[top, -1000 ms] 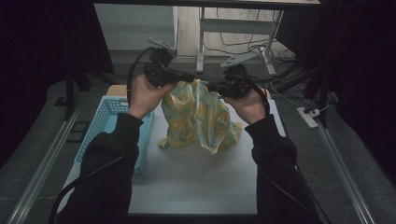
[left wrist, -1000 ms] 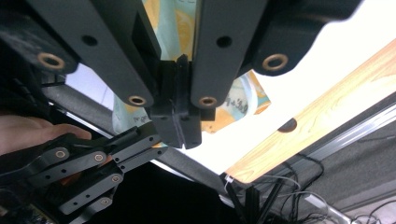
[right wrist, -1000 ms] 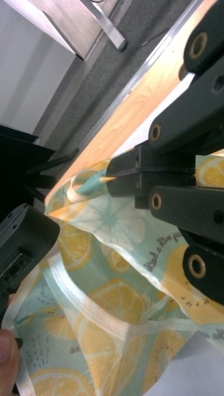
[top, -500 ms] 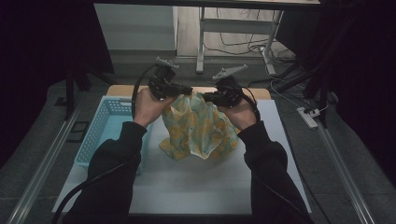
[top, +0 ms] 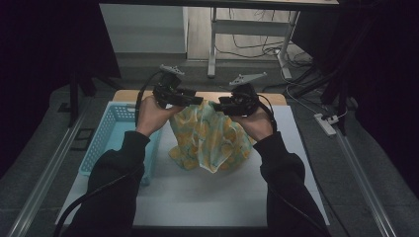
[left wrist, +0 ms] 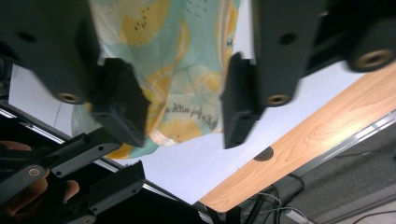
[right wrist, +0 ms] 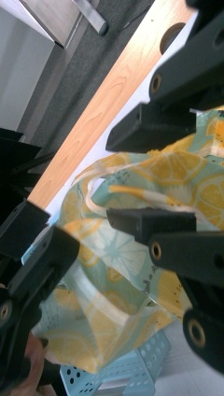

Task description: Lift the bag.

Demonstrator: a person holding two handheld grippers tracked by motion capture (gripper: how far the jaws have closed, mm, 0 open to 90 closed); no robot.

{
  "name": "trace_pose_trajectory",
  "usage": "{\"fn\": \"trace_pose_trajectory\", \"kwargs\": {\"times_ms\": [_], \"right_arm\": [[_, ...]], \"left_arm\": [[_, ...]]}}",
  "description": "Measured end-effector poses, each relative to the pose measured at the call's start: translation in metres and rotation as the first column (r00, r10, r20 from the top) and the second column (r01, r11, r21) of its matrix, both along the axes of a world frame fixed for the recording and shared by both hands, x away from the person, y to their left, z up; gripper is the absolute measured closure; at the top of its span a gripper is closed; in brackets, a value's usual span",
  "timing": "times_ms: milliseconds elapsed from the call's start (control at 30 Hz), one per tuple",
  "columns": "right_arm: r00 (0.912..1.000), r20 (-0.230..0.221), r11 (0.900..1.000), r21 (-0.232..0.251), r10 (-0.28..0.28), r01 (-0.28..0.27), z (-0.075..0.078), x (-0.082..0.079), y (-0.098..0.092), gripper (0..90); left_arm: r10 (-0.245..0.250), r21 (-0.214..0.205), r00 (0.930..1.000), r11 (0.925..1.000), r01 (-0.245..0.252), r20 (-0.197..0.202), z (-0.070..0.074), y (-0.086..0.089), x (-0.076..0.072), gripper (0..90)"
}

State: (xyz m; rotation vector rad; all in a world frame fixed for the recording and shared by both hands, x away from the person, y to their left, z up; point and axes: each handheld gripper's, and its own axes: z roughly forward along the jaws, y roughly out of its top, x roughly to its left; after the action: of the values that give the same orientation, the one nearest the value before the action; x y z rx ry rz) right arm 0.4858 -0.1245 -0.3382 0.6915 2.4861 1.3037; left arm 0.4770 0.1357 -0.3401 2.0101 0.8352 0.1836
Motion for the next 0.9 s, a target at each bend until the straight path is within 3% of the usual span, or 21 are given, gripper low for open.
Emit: {"fn": "trace_pose_trajectory", "kwargs": {"times_ms": [133,367,533,733,900], "right_arm": [[0.9999,0.008,0.9999,0.012,-0.007,0.007,0.0,-0.002,-0.002,49.4],[0.9998,0.021,0.9994,0.036,-0.003,0.002,0.007,-0.009,-0.006,40.1],[0.9992,0.036,0.9989,0.043,-0.018,0.017,0.008,-0.014,-0.011,31.5],[0.9993,0.024,0.998,0.057,-0.028,0.027,0.004,-0.019,-0.018,27.2],[0.9989,0.038,0.999,0.038,-0.026,0.024,-0.001,-0.027,-0.018,22.2]], "left_arm": [[0.004,-0.013,0.9999,0.9999,-0.004,0.014,0.002,0.008,-0.005,34.9],[0.007,0.0,0.9989,1.0,-0.007,0.046,0.003,0.019,-0.016,23.6],[0.027,0.045,0.9979,0.9985,-0.029,0.058,0.001,0.025,-0.028,14.8],[0.025,0.055,0.9988,0.9981,-0.028,0.042,-0.009,0.034,-0.039,8.5],[0.009,0.034,0.9996,0.9994,-0.01,0.027,-0.02,0.039,-0.049,4.0]]}}
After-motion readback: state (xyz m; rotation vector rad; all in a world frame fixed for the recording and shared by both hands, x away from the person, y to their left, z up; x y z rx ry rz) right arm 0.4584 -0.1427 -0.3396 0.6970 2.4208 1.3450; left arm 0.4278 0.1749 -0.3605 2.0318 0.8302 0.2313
